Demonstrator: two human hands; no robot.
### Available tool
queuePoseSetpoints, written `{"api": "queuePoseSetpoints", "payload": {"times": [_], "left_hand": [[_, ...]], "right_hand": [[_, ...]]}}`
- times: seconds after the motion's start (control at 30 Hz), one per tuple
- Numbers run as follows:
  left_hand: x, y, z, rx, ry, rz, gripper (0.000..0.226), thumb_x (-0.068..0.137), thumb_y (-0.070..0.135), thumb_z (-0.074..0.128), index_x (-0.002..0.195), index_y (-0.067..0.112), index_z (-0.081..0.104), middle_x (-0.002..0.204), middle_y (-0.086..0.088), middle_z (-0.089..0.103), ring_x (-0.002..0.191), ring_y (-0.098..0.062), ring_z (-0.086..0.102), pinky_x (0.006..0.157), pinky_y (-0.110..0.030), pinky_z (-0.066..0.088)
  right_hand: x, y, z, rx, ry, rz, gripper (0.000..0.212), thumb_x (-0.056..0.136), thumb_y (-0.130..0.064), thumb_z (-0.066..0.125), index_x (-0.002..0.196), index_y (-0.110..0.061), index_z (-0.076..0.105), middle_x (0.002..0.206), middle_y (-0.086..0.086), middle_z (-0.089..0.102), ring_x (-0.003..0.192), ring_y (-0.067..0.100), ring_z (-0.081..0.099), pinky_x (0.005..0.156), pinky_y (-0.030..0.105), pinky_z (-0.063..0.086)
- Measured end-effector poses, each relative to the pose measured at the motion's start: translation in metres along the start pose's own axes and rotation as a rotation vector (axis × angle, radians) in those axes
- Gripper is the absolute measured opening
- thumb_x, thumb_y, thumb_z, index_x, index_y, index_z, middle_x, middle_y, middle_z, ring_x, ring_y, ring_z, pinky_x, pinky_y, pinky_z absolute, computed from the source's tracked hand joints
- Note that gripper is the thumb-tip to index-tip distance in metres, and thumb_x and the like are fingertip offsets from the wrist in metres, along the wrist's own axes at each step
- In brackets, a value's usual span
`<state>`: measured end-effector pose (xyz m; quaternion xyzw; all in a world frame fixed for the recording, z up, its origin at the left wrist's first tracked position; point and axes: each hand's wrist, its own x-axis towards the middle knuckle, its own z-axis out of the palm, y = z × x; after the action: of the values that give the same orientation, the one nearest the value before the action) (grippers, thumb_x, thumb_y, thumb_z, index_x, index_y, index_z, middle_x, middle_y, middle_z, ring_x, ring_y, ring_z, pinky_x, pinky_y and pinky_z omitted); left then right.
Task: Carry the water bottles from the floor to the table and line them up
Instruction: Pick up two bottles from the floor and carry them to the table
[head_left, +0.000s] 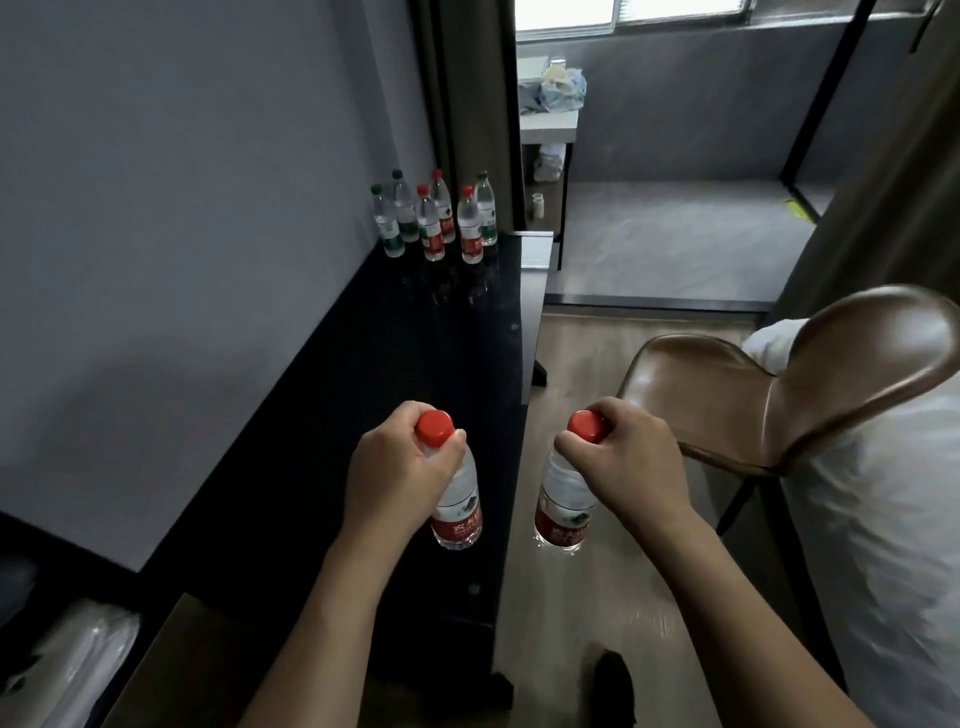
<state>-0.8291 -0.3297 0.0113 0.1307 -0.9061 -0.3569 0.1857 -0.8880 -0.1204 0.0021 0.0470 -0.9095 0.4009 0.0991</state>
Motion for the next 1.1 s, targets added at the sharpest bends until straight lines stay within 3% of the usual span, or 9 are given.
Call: {"api": "queuePoseSetpoints", "payload": {"times": [0.17, 0.37, 0.57, 0.67, 0.87, 1.1], "left_hand": [[0.07, 0.033, 0.051, -0.009, 0.054, 0.041, 0.015, 0.081, 0.035, 0.075, 0.083, 0.033, 0.06, 0.067, 0.015, 0.06, 0.071, 0.005, 0.061, 0.059, -0.005, 0.043], [0.145, 0.066, 0.091, -0.055, 0.125, 0.067, 0.016, 0.082, 0.039, 0.074, 0.084, 0.033, 0.06, 0.081, 0.023, 0.061, 0.067, 0.001, 0.061, 0.057, -0.008, 0.044], [0.205, 0.073, 0.124, -0.059, 0.115, 0.022, 0.014, 0.081, 0.035, 0.073, 0.081, 0.032, 0.06, 0.076, 0.022, 0.062, 0.063, -0.001, 0.06, 0.056, -0.009, 0.044], [0.234, 0.062, 0.139, -0.047, 0.114, -0.004, 0.014, 0.08, 0.037, 0.073, 0.081, 0.031, 0.061, 0.069, 0.018, 0.061, 0.06, -0.002, 0.059, 0.055, -0.01, 0.044], [0.312, 0.024, 0.158, -0.05, 0.126, -0.08, 0.013, 0.081, 0.039, 0.072, 0.081, 0.034, 0.06, 0.079, 0.022, 0.062, 0.066, -0.001, 0.061, 0.059, -0.009, 0.046], [0.425, -0.014, 0.161, -0.033, 0.176, -0.151, 0.015, 0.081, 0.038, 0.073, 0.082, 0.034, 0.059, 0.078, 0.021, 0.062, 0.065, 0.0, 0.06, 0.056, -0.009, 0.045]], "right_hand": [[0.095, 0.026, -0.011, 0.015, -0.03, -0.043, 0.021, 0.062, -0.044, 0.06, 0.067, -0.024, 0.058, 0.059, -0.008, 0.058, 0.06, 0.011, 0.056, 0.054, 0.029, 0.044], [0.195, 0.046, -0.025, 0.015, -0.064, -0.077, 0.02, 0.067, -0.04, 0.065, 0.075, -0.022, 0.062, 0.068, -0.006, 0.063, 0.067, 0.016, 0.059, 0.062, 0.035, 0.051], [0.266, 0.062, -0.012, 0.041, -0.087, -0.061, 0.019, 0.067, -0.039, 0.067, 0.073, -0.023, 0.061, 0.066, -0.008, 0.063, 0.066, 0.012, 0.059, 0.06, 0.032, 0.05], [0.302, 0.067, 0.009, 0.048, -0.127, -0.048, 0.02, 0.064, -0.041, 0.063, 0.071, -0.023, 0.061, 0.063, -0.009, 0.062, 0.064, 0.01, 0.058, 0.057, 0.029, 0.047], [0.379, 0.064, 0.076, 0.042, -0.198, -0.101, 0.02, 0.062, -0.047, 0.058, 0.069, -0.029, 0.058, 0.059, -0.012, 0.058, 0.06, 0.003, 0.055, 0.052, 0.023, 0.036], [0.49, 0.025, 0.153, 0.011, -0.29, -0.19, 0.017, 0.069, -0.044, 0.065, 0.08, -0.032, 0.06, 0.067, -0.014, 0.059, 0.066, 0.005, 0.057, 0.057, 0.025, 0.044]]}}
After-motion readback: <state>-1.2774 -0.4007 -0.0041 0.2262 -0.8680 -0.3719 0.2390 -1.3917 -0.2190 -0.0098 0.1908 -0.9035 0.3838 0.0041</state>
